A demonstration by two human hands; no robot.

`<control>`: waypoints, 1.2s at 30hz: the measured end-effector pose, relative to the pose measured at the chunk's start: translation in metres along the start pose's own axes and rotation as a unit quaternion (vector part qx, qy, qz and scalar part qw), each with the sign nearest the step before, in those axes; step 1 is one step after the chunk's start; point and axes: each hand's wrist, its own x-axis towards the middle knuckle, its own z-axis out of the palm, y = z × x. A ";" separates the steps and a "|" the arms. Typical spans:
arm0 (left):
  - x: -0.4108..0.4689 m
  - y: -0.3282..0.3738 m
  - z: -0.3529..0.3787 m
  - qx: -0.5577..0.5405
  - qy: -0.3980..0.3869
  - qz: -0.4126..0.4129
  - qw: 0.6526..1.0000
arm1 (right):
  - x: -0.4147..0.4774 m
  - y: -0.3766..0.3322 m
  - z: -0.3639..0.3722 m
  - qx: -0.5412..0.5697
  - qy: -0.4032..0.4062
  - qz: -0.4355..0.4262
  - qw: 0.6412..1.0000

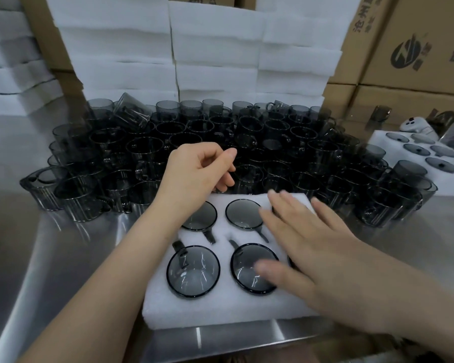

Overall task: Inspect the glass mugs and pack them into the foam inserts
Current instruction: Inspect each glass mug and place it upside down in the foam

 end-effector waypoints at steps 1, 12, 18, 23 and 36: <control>0.000 0.000 -0.001 -0.002 0.001 0.004 1.000 | 0.007 -0.003 -0.001 0.002 0.036 -0.007 0.999; 0.001 -0.003 -0.002 -0.004 -0.007 0.002 1.000 | 0.040 0.011 0.001 0.300 0.240 -0.037 0.923; 0.001 -0.003 -0.002 0.000 -0.014 -0.009 1.000 | 0.105 0.091 -0.053 0.155 0.375 0.151 0.901; 0.000 -0.002 -0.002 -0.006 -0.013 -0.016 1.000 | 0.151 0.117 -0.063 0.156 0.192 0.191 0.950; 0.000 0.000 -0.003 0.000 -0.012 -0.016 1.000 | 0.164 0.127 -0.064 0.086 0.216 0.213 0.949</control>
